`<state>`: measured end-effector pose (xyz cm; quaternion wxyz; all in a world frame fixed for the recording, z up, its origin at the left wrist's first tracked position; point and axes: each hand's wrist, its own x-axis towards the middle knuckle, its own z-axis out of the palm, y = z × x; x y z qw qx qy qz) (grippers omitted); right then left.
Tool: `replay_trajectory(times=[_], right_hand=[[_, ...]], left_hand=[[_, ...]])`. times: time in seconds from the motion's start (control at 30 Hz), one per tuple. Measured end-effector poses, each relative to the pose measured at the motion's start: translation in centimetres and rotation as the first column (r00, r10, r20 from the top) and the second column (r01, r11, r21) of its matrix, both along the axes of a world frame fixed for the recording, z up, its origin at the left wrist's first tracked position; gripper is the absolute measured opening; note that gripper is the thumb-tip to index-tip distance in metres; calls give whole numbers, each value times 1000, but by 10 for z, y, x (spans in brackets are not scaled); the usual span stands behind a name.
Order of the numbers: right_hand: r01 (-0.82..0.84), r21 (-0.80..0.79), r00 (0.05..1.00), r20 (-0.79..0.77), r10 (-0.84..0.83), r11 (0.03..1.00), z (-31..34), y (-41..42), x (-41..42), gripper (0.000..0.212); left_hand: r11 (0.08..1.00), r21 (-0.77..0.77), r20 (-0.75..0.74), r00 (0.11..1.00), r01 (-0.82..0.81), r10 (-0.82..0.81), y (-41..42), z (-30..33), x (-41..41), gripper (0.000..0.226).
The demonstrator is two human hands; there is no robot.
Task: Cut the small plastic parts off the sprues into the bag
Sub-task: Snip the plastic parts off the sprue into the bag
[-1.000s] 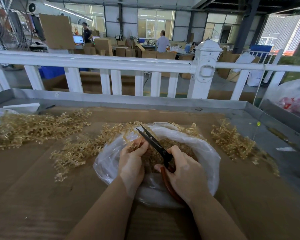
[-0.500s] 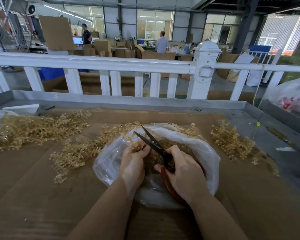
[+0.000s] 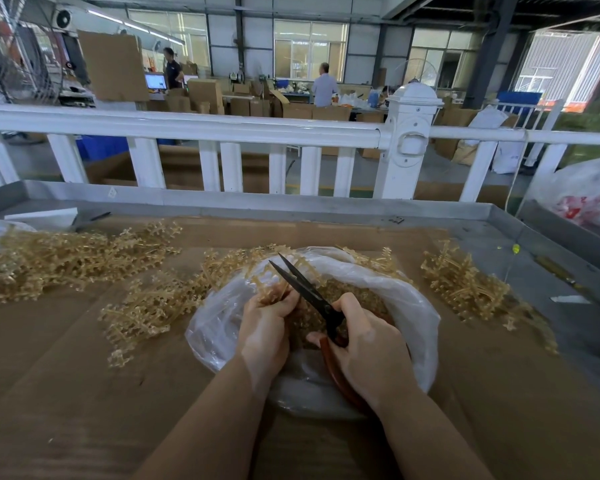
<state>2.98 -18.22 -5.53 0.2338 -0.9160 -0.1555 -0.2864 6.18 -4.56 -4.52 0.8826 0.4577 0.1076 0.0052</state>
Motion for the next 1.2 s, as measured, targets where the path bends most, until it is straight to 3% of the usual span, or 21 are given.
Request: replay_trajectory(times=[0.17, 0.27, 0.63, 1.1, 1.2], right_hand=[[2, -5, 1000, -11, -2, 1000, 0, 0, -1, 40], [-6, 2, 1000, -5, 6, 1000, 0, 0, -1, 40], [-3, -61, 999, -33, 1, 998, -2, -1, 1, 43], [5, -18, 999, -33, -5, 1000, 0, 0, -2, 38], [23, 11, 1000, -17, -23, 1000, 1, 0, -4, 37]], left_hand=[[993, -118, -17, 999, -33, 31, 1, 0, 2, 31], [987, -161, -16, 1000, -22, 19, 2, -1, 3, 11], [996, -84, 9, 999, -33, 34, -1, -4, 5, 16], [990, -132, 20, 999, 39, -37, 2, -2, 2, 18], [994, -102, 32, 999, 44, -41, 2, -4, 2, 9]])
